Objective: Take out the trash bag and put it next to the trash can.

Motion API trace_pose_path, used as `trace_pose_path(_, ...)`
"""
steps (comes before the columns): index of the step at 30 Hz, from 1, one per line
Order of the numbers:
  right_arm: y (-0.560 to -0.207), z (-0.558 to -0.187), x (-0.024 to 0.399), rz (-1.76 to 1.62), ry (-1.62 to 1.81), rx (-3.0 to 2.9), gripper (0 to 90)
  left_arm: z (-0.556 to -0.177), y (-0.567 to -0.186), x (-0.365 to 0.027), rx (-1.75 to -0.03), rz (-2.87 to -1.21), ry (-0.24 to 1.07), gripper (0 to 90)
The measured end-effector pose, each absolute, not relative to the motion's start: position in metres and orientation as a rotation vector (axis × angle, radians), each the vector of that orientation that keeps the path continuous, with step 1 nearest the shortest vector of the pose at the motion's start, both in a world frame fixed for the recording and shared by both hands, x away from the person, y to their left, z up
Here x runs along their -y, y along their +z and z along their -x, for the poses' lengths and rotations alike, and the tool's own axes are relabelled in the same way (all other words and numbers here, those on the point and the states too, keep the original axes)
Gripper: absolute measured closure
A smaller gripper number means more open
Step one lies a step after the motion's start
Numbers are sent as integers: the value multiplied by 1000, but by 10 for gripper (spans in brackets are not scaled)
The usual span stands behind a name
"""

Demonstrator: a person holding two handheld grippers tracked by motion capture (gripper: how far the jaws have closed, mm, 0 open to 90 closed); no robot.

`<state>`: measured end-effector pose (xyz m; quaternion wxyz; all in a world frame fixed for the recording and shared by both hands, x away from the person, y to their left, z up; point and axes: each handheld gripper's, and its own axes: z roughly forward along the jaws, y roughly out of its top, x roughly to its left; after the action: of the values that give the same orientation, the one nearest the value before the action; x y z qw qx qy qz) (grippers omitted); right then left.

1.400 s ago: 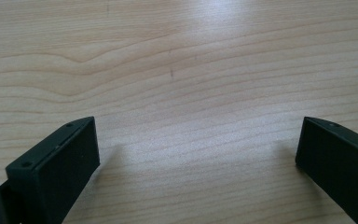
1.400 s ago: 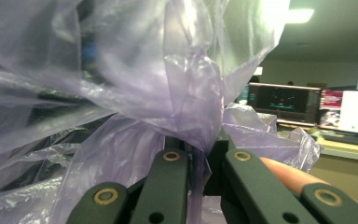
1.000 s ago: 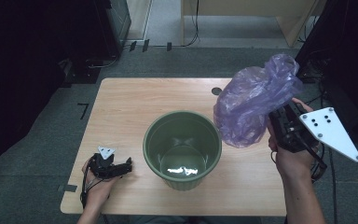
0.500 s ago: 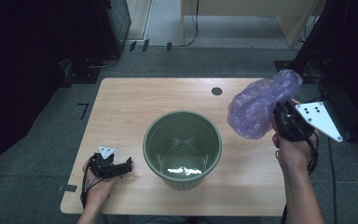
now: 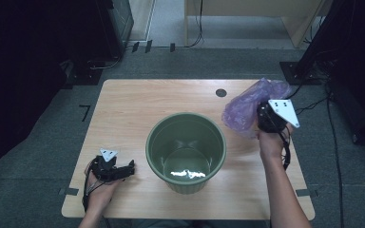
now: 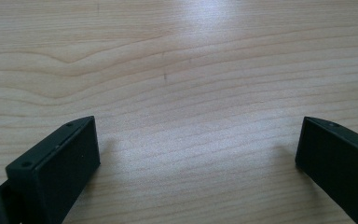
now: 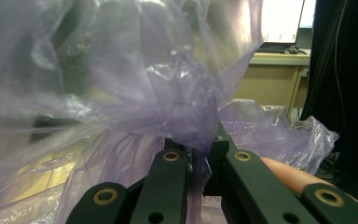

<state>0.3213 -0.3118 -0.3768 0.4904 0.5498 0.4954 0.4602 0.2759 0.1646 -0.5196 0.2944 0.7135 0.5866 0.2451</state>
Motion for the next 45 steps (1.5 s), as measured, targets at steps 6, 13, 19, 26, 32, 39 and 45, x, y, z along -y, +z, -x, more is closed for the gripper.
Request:
trace_pose_path(6,-393,-347,279,-1355,1154,-1210,897,-276,-520,-165,-1561,-1898,653,0)
trace_pose_path(13,-397,-350,249,-1367,1313,-1219,850,-276,-520,-165,-1560,-1900,651,0)
trace_pose_path(19,-428,-338,254,-1325,1376,-1405,658,-275,-519,-165,-1559,-1903,648,0)
trace_pose_path(26,-451,-317,273,-1297,1317,-1518,288,-276,-519,-164,-1561,-1902,650,0)
trace_pose_path(32,-456,-304,286,-1276,1280,-1568,231,-276,-520,-164,-1562,-1900,650,0)
trace_pose_path(39,-456,-289,294,-1239,1259,-1634,184,-276,-520,-164,-1562,-1900,650,0)
trace_pose_path(45,-461,-279,301,-1215,1211,-1685,161,-276,-520,-164,-1562,-1899,650,0)
